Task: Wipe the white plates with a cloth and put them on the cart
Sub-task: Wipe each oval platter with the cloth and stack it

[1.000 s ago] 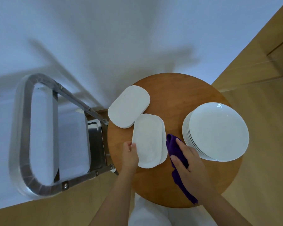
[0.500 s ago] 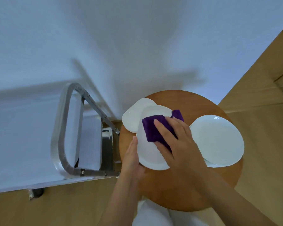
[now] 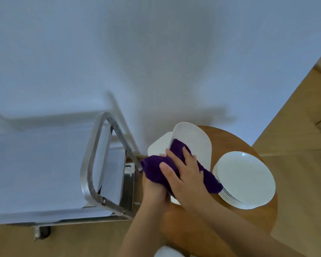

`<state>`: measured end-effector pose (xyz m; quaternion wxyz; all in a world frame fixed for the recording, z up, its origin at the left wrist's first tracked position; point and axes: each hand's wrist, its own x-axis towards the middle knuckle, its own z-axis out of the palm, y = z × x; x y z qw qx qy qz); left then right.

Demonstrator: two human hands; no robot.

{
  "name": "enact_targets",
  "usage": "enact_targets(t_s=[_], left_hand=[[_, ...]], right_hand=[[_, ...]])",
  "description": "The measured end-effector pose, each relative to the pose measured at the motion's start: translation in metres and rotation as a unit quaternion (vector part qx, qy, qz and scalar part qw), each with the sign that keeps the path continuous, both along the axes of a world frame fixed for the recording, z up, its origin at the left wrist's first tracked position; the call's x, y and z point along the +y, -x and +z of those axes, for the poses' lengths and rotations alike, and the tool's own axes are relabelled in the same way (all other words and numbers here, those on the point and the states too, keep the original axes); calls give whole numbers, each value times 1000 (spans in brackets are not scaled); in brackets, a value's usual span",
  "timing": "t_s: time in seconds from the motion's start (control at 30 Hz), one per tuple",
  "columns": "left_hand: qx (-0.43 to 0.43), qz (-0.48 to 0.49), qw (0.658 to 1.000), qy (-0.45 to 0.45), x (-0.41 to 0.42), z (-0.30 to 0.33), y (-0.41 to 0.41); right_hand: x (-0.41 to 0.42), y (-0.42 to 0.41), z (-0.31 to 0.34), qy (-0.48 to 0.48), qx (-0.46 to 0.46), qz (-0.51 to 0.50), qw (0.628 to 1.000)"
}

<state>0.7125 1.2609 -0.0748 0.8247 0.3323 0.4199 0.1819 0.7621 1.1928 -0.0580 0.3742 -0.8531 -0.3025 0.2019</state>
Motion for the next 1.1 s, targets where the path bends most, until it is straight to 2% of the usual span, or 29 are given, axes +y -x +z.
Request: enact_targets(t_s=[0.1,0.2,0.27,0.37,0.43,0.53,0.73,0.83,0.9,1.0,1.1], left_hand=[[-17,-4,1000,20,-7,10,-1],[-21,-35,999,-25,3,17,2],[-16,-72,995,-62,13,20,2],[11,-107,990,-94,17,25,5],[22,-116,988,-100,16,28,5],[24,-132,985,-108,15,33,6],[4,-128,982,-136,12,39,18],[-4,-86,988,-130,7,39,18],[4,-60,988,-140,4,39,15],[9,-41,987,-158,4,40,13],[-5,-4,989,-149,1,41,9]], right_hand=[[0,3,-3,-27,-66,-11,997],[-12,-16,5,-68,-119,80,987],[-26,-35,9,-40,-180,192,964],[-41,-54,11,23,-282,316,905],[-42,-57,13,41,-322,340,883],[-38,-61,15,67,-347,344,870],[-31,-92,26,79,-360,264,891],[-24,-106,29,101,-352,187,912],[-19,-109,29,93,-301,113,942],[-13,-105,25,15,-183,-2,983],[-7,-95,23,-63,-46,-105,991]])
